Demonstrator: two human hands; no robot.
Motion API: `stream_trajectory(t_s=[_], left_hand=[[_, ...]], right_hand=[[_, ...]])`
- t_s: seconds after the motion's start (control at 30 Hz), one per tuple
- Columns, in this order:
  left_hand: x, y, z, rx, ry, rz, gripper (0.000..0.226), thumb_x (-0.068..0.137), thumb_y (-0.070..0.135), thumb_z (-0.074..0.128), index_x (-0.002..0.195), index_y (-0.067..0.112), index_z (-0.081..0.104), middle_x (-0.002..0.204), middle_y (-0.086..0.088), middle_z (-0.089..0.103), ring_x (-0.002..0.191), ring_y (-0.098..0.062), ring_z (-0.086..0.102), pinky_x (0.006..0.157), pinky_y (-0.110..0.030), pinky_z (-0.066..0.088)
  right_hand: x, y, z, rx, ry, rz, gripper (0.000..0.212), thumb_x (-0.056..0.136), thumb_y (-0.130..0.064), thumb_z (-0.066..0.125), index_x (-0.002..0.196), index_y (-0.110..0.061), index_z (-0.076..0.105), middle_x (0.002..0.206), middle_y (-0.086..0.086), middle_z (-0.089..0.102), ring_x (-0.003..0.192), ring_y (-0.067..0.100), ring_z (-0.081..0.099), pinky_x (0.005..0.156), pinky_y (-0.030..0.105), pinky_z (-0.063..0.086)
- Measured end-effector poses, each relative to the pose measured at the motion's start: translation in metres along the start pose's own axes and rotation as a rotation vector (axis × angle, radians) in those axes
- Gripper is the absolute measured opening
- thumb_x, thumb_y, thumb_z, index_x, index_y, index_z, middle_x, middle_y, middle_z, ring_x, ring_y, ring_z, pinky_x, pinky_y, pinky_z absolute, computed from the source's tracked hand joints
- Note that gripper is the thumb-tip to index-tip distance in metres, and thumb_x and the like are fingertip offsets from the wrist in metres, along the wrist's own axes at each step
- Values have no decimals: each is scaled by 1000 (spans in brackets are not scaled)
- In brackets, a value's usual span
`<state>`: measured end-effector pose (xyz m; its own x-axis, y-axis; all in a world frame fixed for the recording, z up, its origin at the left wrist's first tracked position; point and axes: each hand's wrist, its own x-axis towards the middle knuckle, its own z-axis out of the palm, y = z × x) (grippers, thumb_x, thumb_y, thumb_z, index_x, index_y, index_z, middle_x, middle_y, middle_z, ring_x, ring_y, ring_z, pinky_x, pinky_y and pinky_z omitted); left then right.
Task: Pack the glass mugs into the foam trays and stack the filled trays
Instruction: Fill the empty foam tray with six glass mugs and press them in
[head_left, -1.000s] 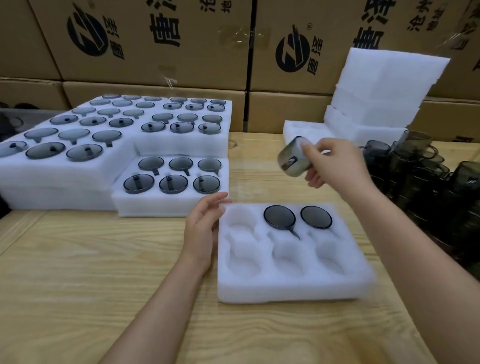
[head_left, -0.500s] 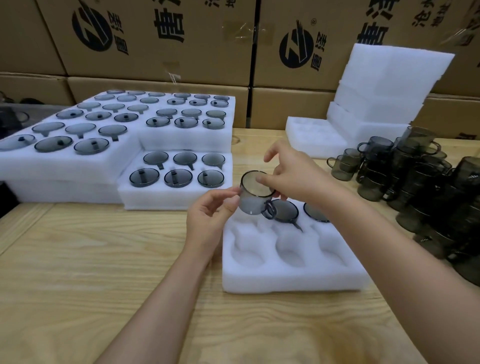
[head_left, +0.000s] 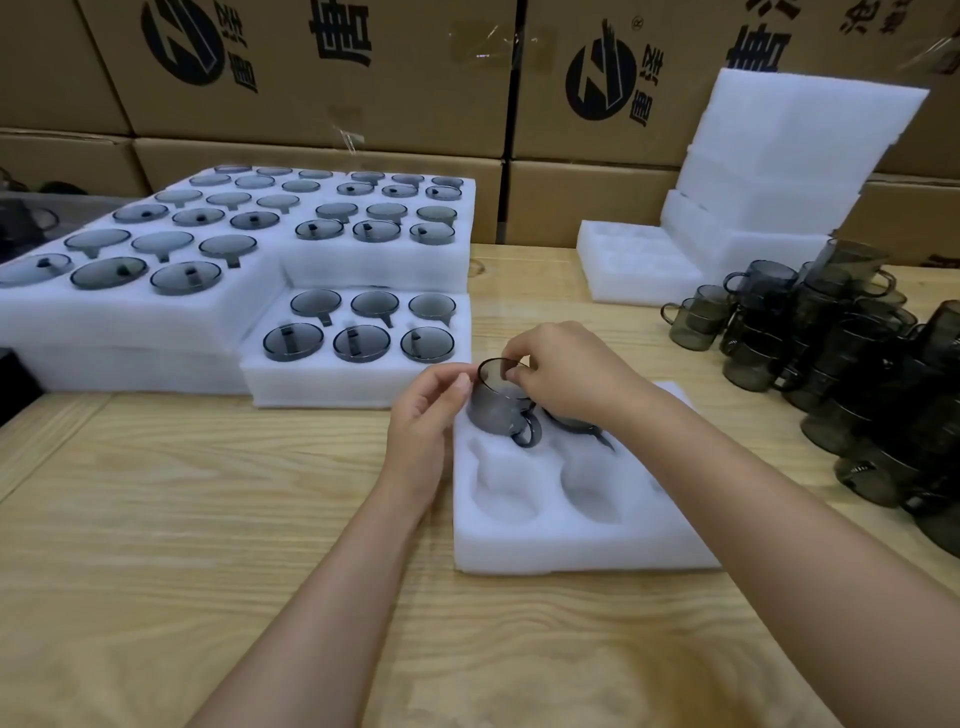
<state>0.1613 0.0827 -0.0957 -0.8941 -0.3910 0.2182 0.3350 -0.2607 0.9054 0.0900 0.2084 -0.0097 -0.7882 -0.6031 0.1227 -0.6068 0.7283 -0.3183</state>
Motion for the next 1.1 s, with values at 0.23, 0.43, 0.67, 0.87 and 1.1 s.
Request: stream_trajectory(t_s=[0.23,0.43,0.67,0.87,1.1], left_hand=[[-1,-1,2,137,-46,53,22,73,11,63,95,10,61,94,-7,65,91,-17,59,87,-33,45],[-2,-2,2,209,-66,62,22,87,-8,58,85,12,67,108,-5,65,108,-18,60,97,-31,43],[-1,-4,2,243,-18,82,32,93,-6,50,102,17,69,115,-8,65,114,-26,59,101,-42,45],[0,-4,0,278,-29,94,30,92,-4,53,95,21,70,109,-8,66,105,-17,60,96,-32,43],[0,-6,-1,251,7,8,29,94,2,54,99,25,71,115,-11,66,108,-27,60,101,-47,42]], right_hand=[[-6,-7,23,-286,58,-83,28,91,-17,47,113,-23,63,97,9,59,95,31,56,63,30,32],[-12,10,38,-201,-4,-47,44,99,-46,22,132,-36,49,139,2,36,135,24,18,103,38,16],[-16,12,41,-54,-139,-36,64,92,-63,11,148,-33,24,155,-9,22,146,17,2,114,49,-6],[-23,10,34,86,73,-79,50,99,-46,29,132,-16,52,130,-2,56,127,17,40,106,37,24],[-32,104,-42,-267,588,365,36,90,-33,52,115,-8,61,124,14,58,116,33,46,93,40,35]])
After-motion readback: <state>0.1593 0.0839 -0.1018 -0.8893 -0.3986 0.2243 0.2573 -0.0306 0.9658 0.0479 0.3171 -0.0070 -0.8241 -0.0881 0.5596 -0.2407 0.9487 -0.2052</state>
